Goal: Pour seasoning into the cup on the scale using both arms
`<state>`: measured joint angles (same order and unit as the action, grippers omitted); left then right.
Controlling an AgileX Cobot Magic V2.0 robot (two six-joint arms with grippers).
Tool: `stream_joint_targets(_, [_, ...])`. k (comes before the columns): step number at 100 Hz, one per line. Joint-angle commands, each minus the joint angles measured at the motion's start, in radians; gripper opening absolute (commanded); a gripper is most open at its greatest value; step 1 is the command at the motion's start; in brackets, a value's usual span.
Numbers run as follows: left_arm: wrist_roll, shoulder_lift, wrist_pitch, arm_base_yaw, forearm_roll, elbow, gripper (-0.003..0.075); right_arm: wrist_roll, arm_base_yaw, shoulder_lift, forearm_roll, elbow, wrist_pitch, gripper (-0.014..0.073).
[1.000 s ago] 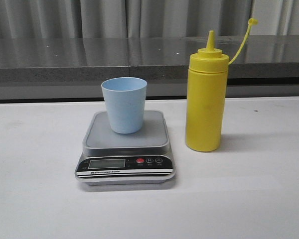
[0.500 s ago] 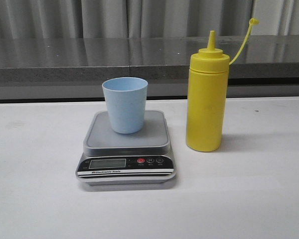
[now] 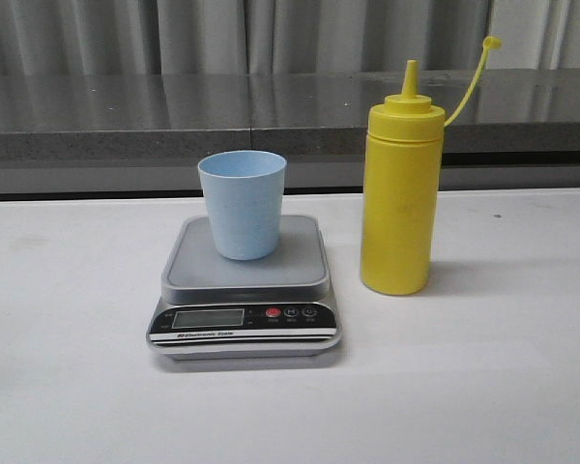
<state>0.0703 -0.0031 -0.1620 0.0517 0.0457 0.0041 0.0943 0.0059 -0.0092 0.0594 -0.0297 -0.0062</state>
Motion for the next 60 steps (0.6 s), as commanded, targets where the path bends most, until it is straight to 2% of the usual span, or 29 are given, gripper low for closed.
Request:
stream_joint_targets(1, [-0.016,-0.032,0.053,0.004,-0.025,0.044,0.001,0.0,-0.007,-0.016,0.011,0.002,-0.076,-0.0067])
stream_joint_targets(60, [-0.016,-0.037,0.072,0.004,-0.025,0.044,0.001,0.0,-0.007,-0.016,0.011,0.002,-0.075,-0.0067])
